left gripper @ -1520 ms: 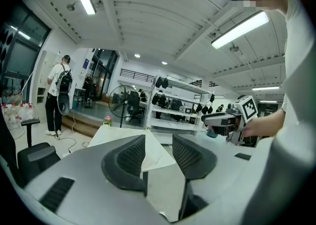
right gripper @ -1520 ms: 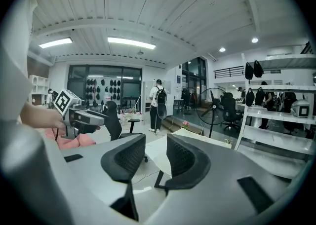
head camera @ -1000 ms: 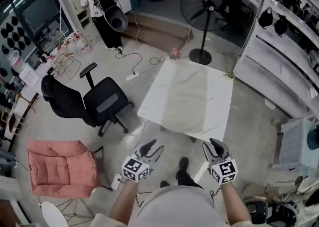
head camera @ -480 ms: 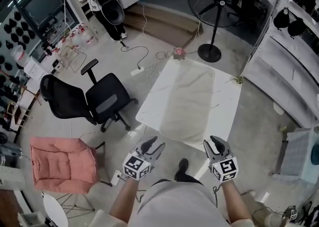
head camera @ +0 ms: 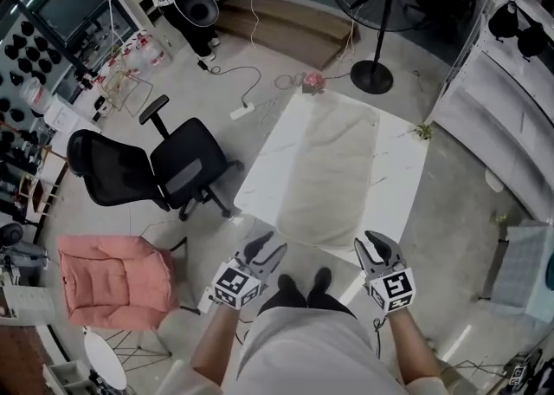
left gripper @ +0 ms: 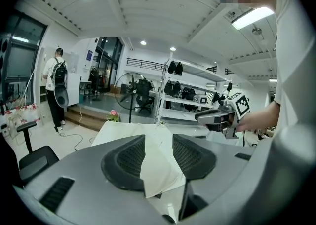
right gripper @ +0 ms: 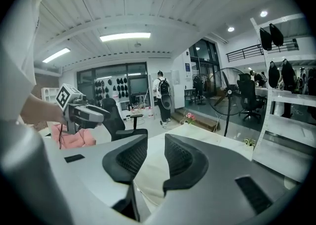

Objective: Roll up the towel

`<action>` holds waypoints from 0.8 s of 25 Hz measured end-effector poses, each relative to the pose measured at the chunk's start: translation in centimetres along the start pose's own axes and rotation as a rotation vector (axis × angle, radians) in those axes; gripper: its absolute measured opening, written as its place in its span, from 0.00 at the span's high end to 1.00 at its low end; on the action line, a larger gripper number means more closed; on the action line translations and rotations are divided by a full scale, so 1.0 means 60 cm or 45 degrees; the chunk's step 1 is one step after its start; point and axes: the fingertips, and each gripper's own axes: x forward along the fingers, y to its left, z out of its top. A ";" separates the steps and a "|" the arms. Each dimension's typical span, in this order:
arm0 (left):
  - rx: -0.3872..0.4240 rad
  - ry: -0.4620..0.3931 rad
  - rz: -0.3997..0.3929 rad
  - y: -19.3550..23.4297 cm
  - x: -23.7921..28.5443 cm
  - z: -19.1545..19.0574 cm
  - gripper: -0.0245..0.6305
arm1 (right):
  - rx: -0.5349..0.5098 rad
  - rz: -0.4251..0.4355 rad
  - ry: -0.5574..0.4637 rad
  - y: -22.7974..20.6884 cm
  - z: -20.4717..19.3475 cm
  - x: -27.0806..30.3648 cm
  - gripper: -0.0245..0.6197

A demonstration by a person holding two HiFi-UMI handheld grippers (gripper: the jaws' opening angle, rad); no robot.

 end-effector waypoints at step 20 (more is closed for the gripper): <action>0.143 0.294 -0.304 0.108 0.126 -0.145 0.67 | 0.043 -0.022 0.279 -0.028 -0.121 0.123 0.77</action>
